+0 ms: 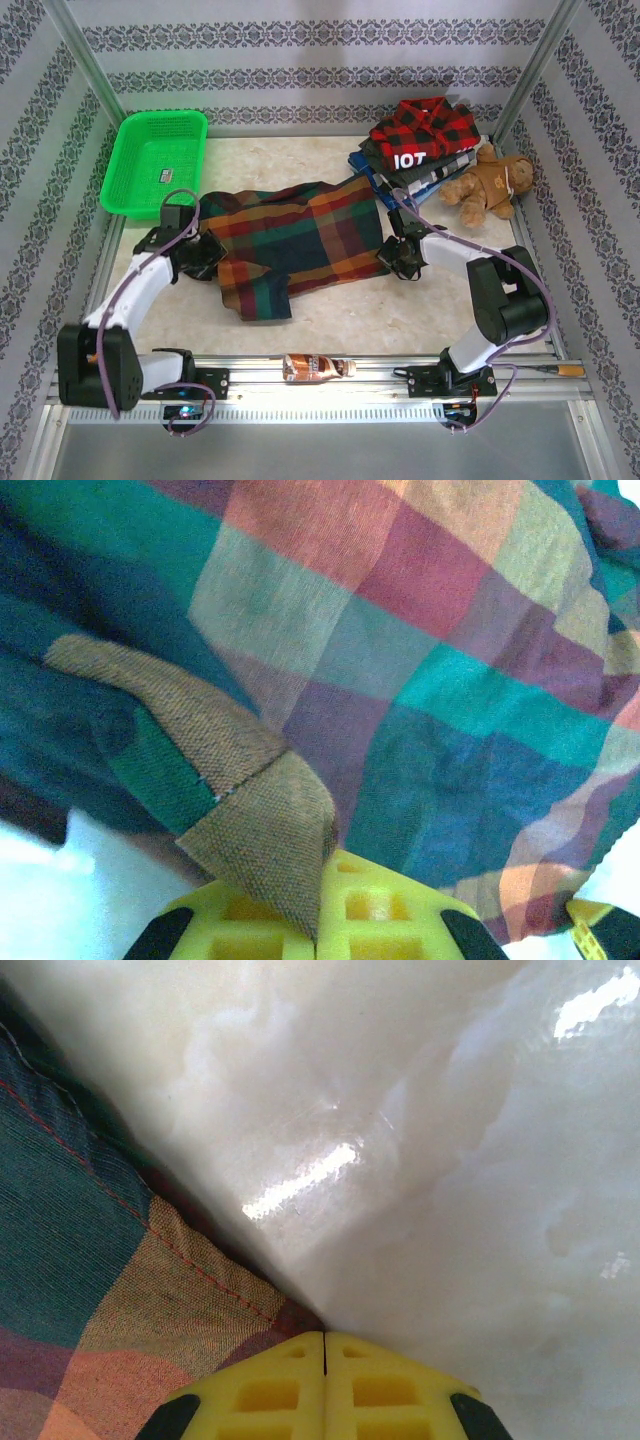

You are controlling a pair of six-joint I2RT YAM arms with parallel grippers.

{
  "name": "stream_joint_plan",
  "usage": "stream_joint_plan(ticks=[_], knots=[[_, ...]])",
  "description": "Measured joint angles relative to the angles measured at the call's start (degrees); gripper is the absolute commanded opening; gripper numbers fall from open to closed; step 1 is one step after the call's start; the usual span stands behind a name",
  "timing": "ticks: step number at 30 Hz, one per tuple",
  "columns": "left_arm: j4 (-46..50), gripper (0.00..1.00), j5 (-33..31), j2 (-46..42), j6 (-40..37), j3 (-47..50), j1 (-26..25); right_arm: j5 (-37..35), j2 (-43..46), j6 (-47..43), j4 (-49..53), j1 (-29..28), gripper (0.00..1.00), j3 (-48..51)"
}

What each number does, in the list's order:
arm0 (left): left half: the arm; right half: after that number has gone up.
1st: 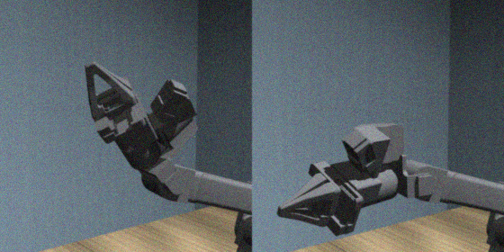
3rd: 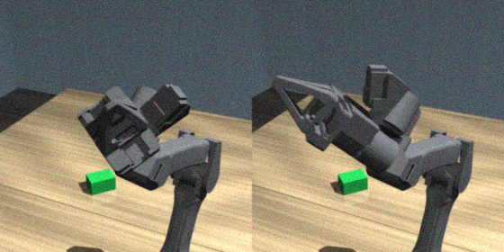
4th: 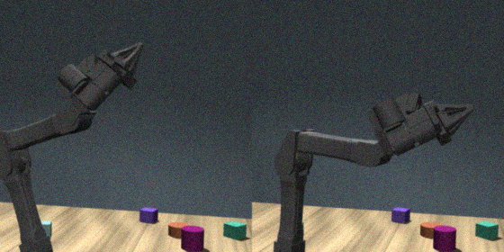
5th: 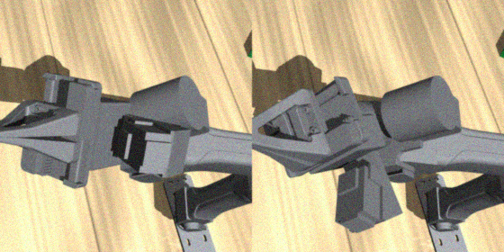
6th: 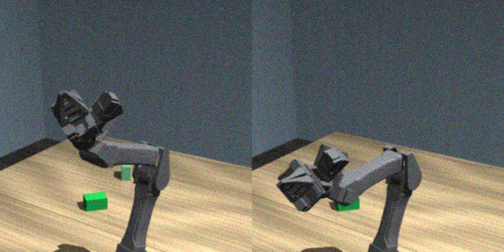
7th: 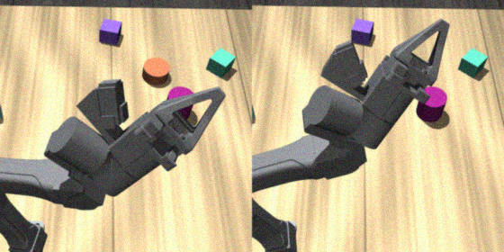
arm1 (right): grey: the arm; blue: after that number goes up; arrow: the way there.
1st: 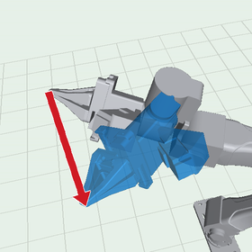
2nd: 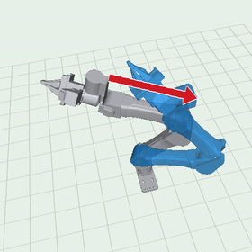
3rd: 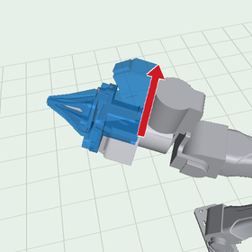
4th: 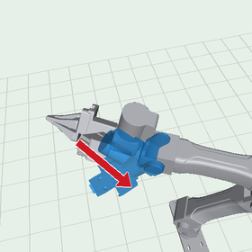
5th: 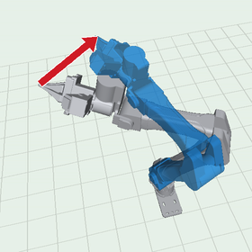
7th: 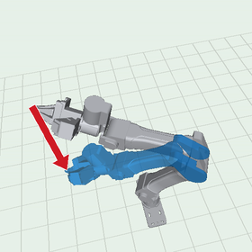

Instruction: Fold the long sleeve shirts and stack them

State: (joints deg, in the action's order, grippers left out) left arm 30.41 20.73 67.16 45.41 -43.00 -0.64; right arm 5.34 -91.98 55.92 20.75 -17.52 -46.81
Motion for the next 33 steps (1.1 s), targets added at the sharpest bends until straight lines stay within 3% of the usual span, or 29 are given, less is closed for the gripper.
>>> stream_joint_plan(ticks=[14, 24, 33], knots=[[15.69, 0.0, -4.24, -23.04, 9.22, 13.94, -0.02, -2.91, 5.44, 4.24, 0.44, 1.27, 0.0, 3.93], [20.41, 0.0, -9.05, -29.73, 16.02, 15.15, -0.07, -1.46, 10.29, 4.15, 1.73, 3.67, 0.0, 5.42], [20.72, 0.0, -9.92, -29.64, 16.35, 12.28, -0.07, -0.61, 10.29, 1.18, 2.01, 3.67, 0.0, 4.83]])
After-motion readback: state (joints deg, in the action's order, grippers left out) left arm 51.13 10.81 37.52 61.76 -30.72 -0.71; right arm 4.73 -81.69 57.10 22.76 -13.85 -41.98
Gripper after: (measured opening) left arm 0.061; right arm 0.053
